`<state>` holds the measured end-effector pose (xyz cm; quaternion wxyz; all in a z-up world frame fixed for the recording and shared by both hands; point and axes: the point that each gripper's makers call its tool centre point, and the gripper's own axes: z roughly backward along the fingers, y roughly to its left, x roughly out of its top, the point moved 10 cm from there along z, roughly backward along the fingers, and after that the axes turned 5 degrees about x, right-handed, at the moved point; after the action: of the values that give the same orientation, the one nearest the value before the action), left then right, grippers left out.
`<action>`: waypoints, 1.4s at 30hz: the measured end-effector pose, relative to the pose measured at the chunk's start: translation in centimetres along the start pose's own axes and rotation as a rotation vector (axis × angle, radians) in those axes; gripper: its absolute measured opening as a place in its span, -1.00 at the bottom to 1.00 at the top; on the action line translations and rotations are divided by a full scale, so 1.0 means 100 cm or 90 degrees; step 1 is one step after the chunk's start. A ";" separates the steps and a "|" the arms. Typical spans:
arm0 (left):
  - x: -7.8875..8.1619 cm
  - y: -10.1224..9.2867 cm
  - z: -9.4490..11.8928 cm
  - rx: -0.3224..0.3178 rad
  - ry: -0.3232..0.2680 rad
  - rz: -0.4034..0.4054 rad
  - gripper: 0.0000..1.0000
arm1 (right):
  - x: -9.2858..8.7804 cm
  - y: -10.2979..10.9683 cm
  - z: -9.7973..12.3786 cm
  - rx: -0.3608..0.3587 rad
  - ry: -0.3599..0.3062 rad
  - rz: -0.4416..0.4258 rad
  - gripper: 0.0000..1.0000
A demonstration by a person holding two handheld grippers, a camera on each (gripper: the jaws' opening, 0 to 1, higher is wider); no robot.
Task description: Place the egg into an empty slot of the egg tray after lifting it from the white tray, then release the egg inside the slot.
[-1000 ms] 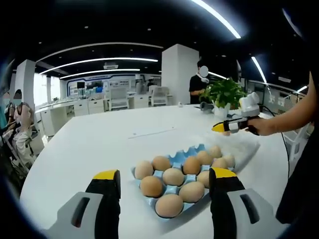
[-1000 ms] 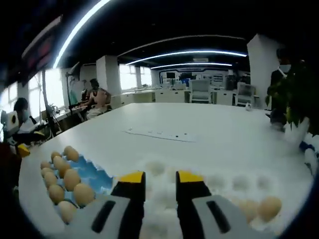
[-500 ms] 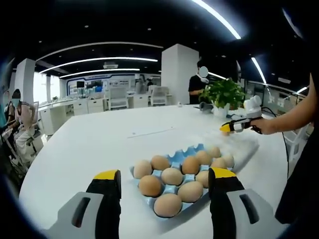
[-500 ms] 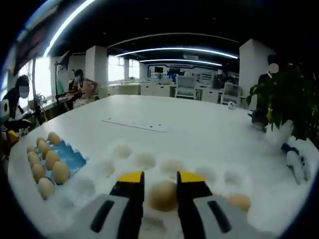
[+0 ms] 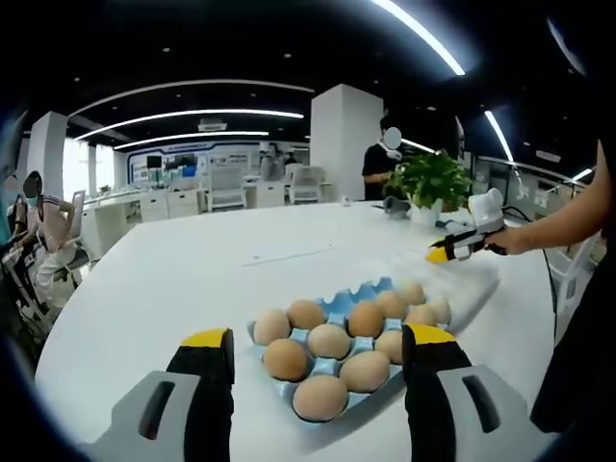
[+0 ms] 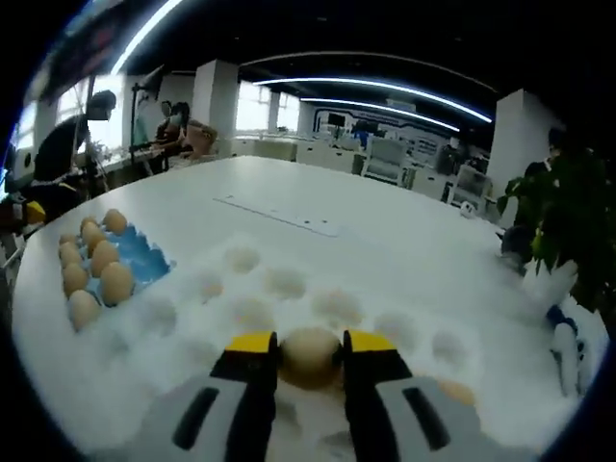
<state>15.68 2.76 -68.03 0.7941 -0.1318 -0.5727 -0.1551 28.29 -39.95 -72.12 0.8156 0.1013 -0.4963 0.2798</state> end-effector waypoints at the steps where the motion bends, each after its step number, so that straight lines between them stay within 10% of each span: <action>1: 0.000 0.000 0.000 0.000 0.001 0.001 0.44 | 0.000 0.000 0.001 0.002 -0.002 0.003 -0.46; 42: 0.001 -0.002 0.002 0.000 0.001 -0.009 0.45 | 0.026 0.010 0.013 -0.013 -0.100 -0.064 -0.50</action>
<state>15.50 2.66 -67.89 0.7937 -0.1276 -0.5727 -0.1605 27.66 -38.82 -69.32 0.7881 0.1391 -0.5558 0.2248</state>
